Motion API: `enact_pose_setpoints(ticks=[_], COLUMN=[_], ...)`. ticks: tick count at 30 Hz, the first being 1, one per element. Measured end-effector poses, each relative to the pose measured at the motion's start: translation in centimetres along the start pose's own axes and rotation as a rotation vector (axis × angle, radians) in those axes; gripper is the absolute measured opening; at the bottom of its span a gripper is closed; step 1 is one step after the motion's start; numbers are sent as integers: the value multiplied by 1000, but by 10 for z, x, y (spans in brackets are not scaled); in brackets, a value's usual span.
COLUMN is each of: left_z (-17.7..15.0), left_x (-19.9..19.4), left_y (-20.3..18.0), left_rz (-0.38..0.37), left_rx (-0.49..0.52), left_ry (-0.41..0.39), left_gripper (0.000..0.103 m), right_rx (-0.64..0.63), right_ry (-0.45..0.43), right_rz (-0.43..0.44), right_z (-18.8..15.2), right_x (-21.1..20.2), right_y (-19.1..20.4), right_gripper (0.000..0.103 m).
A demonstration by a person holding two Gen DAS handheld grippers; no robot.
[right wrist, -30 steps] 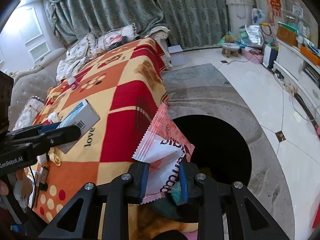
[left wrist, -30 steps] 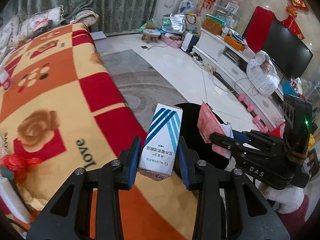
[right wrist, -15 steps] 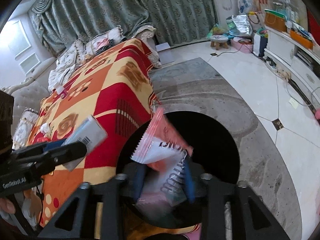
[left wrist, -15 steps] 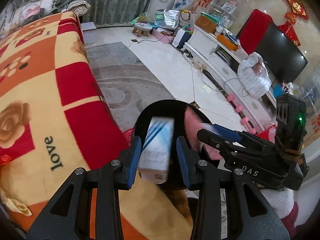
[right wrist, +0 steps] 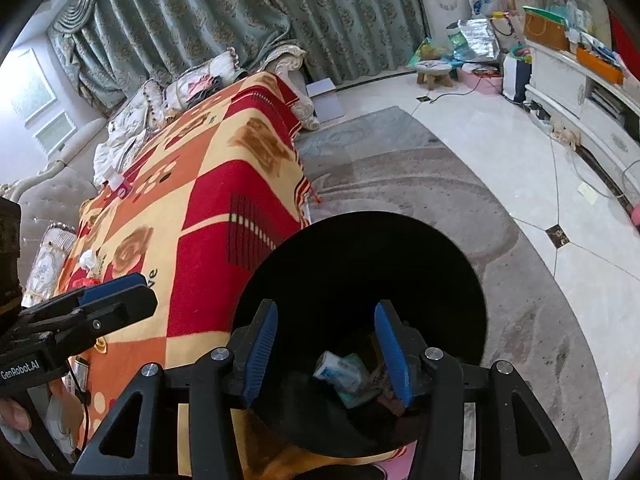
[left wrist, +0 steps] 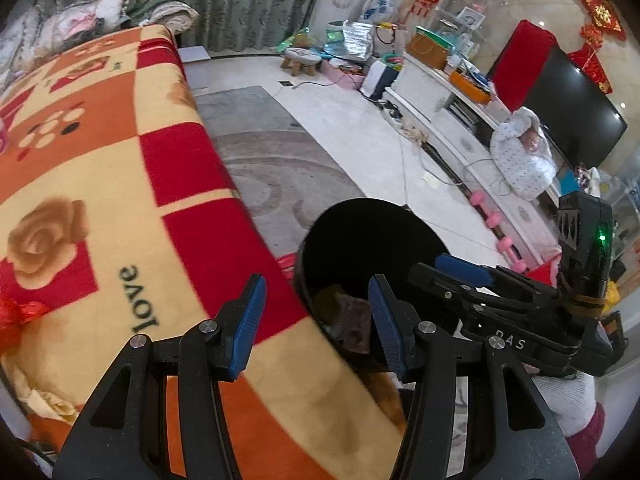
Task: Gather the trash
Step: 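Move both open tools back over the bed, then grasp the white pad with the left tool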
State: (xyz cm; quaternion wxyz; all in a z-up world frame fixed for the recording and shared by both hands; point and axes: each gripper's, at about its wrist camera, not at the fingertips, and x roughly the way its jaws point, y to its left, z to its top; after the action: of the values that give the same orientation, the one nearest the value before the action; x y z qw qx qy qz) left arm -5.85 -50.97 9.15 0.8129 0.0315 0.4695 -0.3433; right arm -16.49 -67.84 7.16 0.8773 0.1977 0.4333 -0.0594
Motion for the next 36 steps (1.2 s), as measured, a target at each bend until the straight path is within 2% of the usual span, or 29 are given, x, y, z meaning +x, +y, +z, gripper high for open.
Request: enact_pose_setpoints(ticks=[5, 9, 15, 28, 36], left_z=[-5, -10, -22, -63, -98], left_x=[-13, -25, -46, -112, -146], left_y=[13, 26, 49, 138, 201], left_rz=[46, 74, 114, 242, 269], left_rx=[-10, -28, -61, -179, -268], left_ry=[-22, -34, -42, -69, -77], left_gripper=[52, 52, 52, 52, 58], right_rx=[-29, -60, -117, -237, -321], right_ry=[4, 10, 33, 100, 149], right_rz=[9, 24, 58, 153, 213], right_z=[-1, -2, -6, -18, -30], right_x=[1, 2, 10, 39, 58], right_y=[14, 33, 66, 157, 216], right_gripper=[50, 59, 60, 65, 69])
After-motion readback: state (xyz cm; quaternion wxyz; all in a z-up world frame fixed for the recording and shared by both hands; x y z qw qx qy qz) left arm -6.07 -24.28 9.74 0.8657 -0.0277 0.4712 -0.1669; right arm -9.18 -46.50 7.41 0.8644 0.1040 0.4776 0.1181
